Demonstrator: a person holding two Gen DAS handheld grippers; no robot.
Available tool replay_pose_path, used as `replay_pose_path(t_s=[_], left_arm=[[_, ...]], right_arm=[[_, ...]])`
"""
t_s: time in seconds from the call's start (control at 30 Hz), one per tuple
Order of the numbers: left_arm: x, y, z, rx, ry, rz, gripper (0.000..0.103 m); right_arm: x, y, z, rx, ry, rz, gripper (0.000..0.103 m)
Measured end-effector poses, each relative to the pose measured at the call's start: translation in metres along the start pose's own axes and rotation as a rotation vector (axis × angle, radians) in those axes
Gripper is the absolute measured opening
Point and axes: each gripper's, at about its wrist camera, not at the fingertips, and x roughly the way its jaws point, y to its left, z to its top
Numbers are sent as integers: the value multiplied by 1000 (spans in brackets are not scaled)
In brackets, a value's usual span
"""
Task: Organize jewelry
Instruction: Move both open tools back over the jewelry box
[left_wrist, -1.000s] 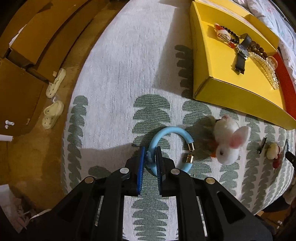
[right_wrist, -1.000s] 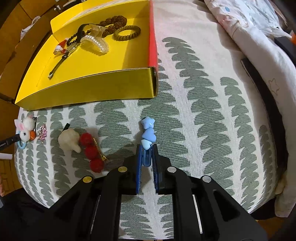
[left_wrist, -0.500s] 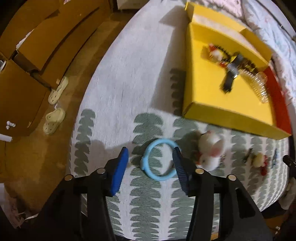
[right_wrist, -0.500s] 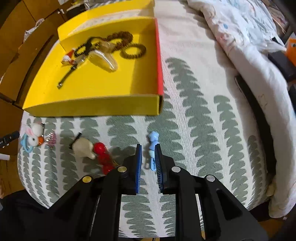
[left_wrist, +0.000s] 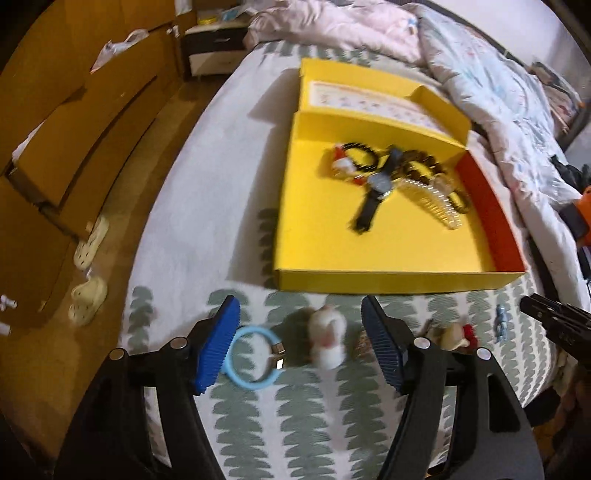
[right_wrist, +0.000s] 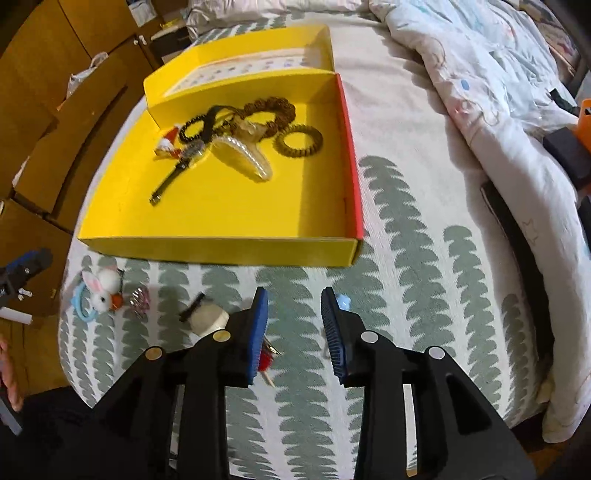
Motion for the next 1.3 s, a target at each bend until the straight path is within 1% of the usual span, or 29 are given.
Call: replay_pose_path(t_s=[0.13,0.33,0.4,0.53,0.57,0.63,0.7,0.77,0.83,0.93,1.03,1.1,1.3], left_arm=[[-5,-18,1,38,-57,11,68],[-17,-43,4,90,-160,20,75],[-17,-49,6,106,-188,42,77],[-14,-62,11,156,-241,103,77],[-14,-63,12,159,-243,104,77],[-12,-66,14,160,-249,83,77],[-10,-68,16,161,-245,83,77],[-11,-71,16,166,-254,70,77],[-10,-73,18,168,-263,60,77],[-7,-75,20,165,-250,27,77],[0,-75,22,161,-253,41,80],[7,-73,25,156,-239,48,80],[31,-64,46,115,-165,-1,80]], right_arm=[[-1,9,6,-6,-13,29,35],[-3,15,14,-5,-52,64,39],[-4,16,18,-5,-65,70,42],[-2,14,25,10,-77,77,42],[-1,14,27,15,-83,82,42],[1,14,31,18,-94,92,42],[4,16,34,12,-88,84,42],[5,17,36,6,-101,94,42],[9,20,40,0,-97,84,42],[10,22,43,-1,-128,104,42],[13,24,48,-8,-155,94,42],[16,26,51,-14,-164,79,42],[36,25,64,-23,-148,88,42]])
